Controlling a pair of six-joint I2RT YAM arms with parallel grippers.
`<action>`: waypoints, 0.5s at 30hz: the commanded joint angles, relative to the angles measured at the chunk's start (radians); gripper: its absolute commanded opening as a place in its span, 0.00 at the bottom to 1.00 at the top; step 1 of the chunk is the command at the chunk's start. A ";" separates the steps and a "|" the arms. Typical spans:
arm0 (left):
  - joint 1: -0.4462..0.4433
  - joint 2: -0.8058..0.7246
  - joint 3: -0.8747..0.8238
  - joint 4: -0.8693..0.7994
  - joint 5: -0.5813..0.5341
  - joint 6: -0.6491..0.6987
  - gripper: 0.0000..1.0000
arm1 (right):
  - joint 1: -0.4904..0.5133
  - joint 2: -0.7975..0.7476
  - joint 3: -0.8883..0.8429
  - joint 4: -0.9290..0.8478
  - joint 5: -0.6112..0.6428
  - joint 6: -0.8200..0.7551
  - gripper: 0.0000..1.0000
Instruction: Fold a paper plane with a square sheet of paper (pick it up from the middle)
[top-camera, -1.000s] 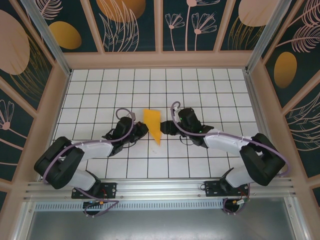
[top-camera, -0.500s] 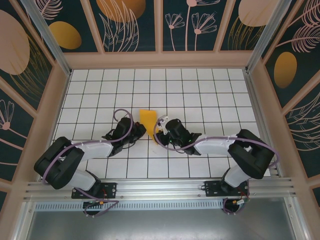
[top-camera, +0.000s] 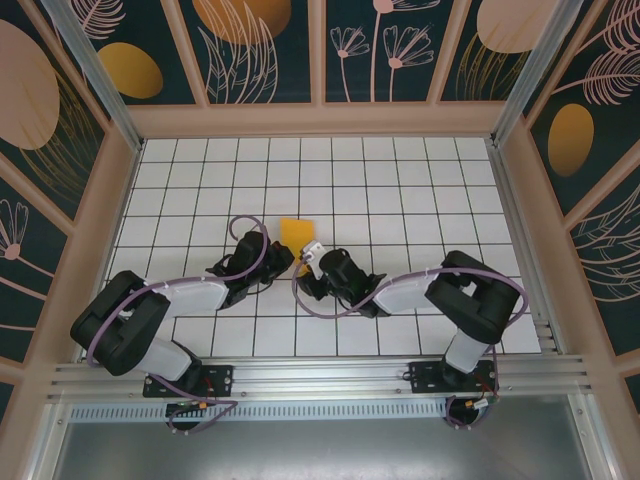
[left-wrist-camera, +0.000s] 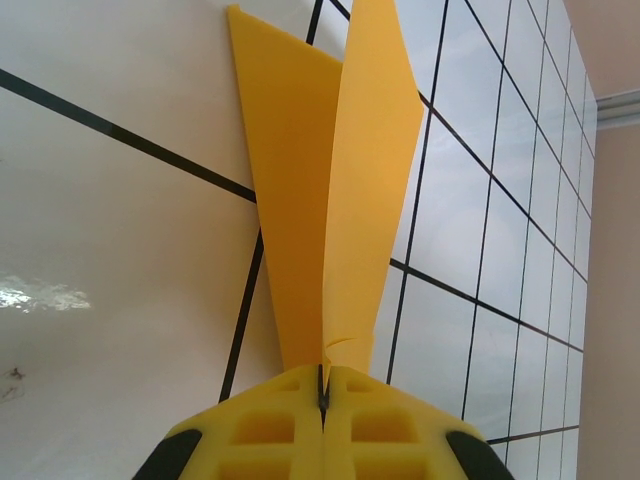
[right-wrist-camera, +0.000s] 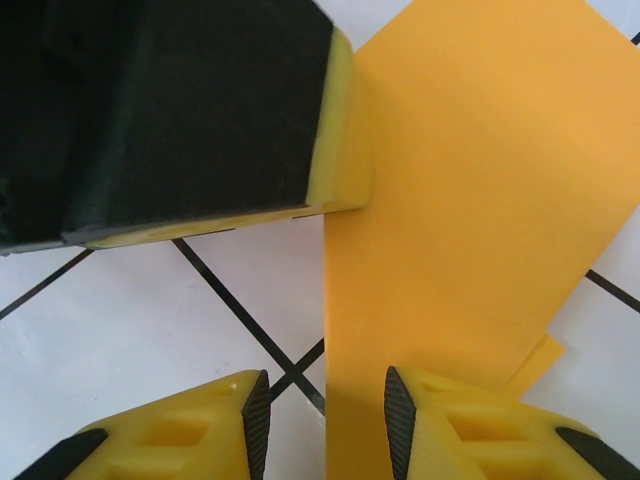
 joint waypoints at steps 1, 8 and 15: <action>-0.005 -0.008 0.026 -0.027 0.010 -0.015 0.03 | 0.011 0.033 -0.021 0.112 0.045 -0.037 0.38; -0.005 -0.004 0.032 -0.030 0.013 -0.019 0.02 | 0.019 0.089 -0.040 0.226 0.108 -0.101 0.32; -0.005 -0.004 0.036 -0.042 0.012 -0.019 0.01 | 0.031 0.160 -0.011 0.278 0.185 -0.164 0.30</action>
